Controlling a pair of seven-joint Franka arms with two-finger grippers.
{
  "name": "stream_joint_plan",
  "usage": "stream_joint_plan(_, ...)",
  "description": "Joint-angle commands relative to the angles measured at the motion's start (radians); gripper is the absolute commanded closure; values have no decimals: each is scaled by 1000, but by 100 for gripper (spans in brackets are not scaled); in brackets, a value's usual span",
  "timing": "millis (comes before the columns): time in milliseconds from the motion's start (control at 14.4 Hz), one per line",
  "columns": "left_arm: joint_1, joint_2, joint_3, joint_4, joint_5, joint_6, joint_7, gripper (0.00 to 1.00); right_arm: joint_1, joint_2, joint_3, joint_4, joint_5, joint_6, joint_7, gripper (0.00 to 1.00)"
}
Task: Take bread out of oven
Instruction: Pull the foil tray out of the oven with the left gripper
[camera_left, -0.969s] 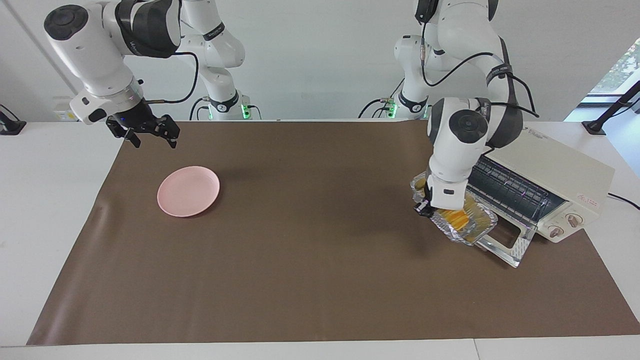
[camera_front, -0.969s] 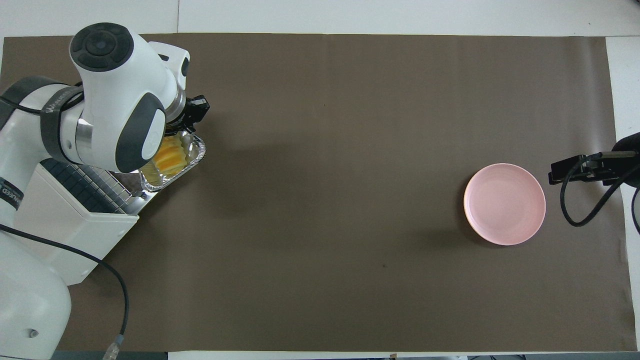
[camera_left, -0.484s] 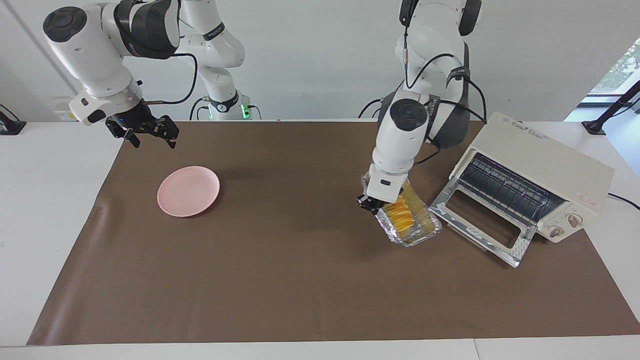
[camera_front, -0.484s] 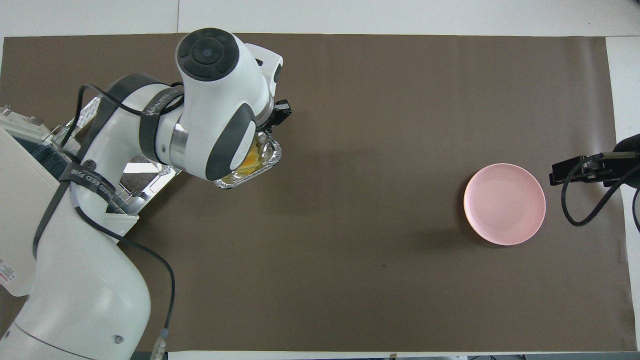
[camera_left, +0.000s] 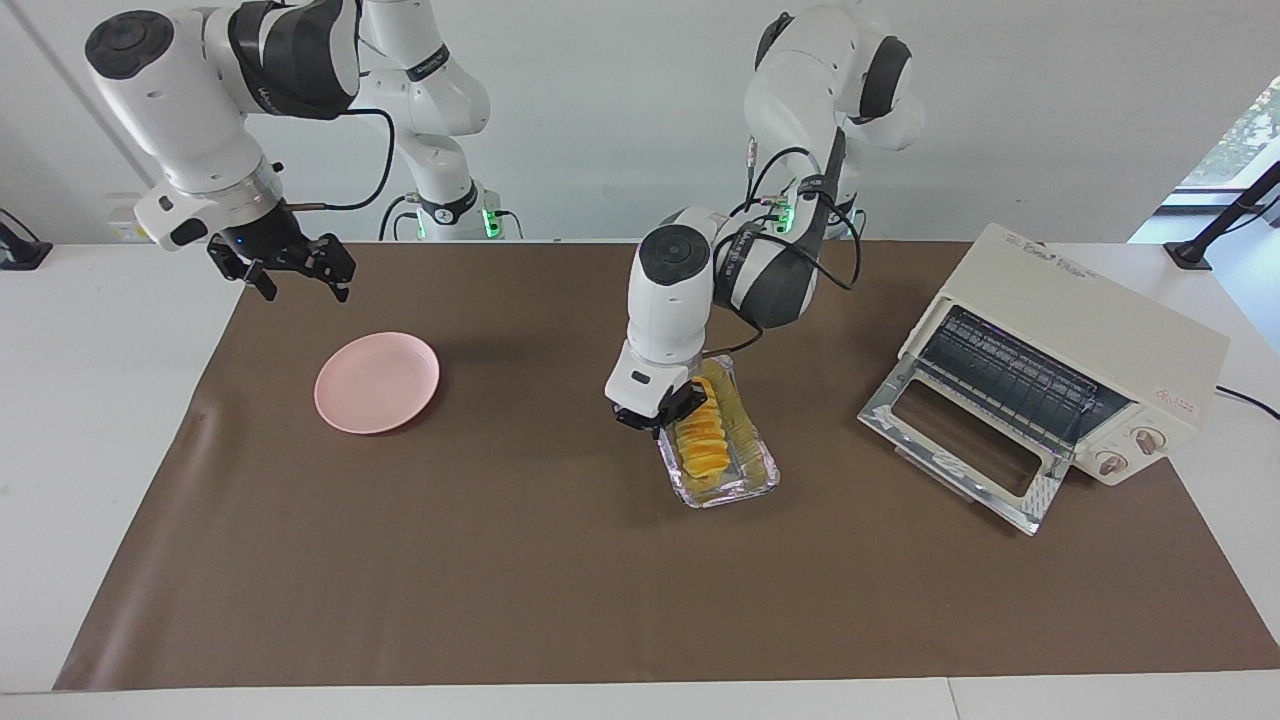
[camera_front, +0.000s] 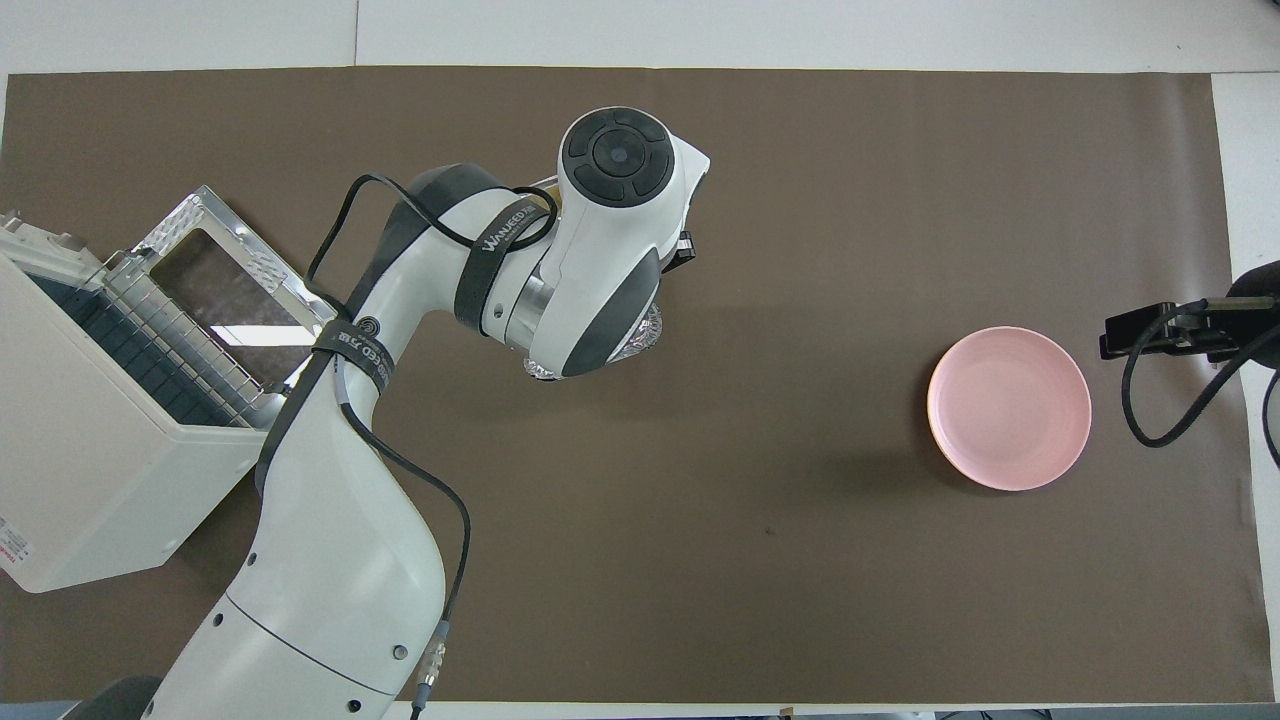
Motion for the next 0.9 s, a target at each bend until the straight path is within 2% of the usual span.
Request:
stream_joint_plan(0, -20, 14, 18, 25, -7, 9, 85, 100, -19, -7, 5, -24, -11, 42, 13, 0)
stream_joint_plan(208, -48, 11, 19, 2, -6, 62, 206, 100, -32, 4, 5, -23, -4, 63, 13, 0)
stream_joint_plan(346, -65, -1, 16, -52, -7, 90, 214, 100, -35, 27, 5, -9, -3, 77, 13, 0)
stream_joint_plan(623, -137, -72, 21, -214, 3, 157, 219, 100, -45, 65, -3, 14, -4, 140, 6, 0)
stream_joint_plan(831, -167, -78, 24, -251, 10, 161, 205, 100, -59, 73, -3, 23, -6, 146, 6, 0)
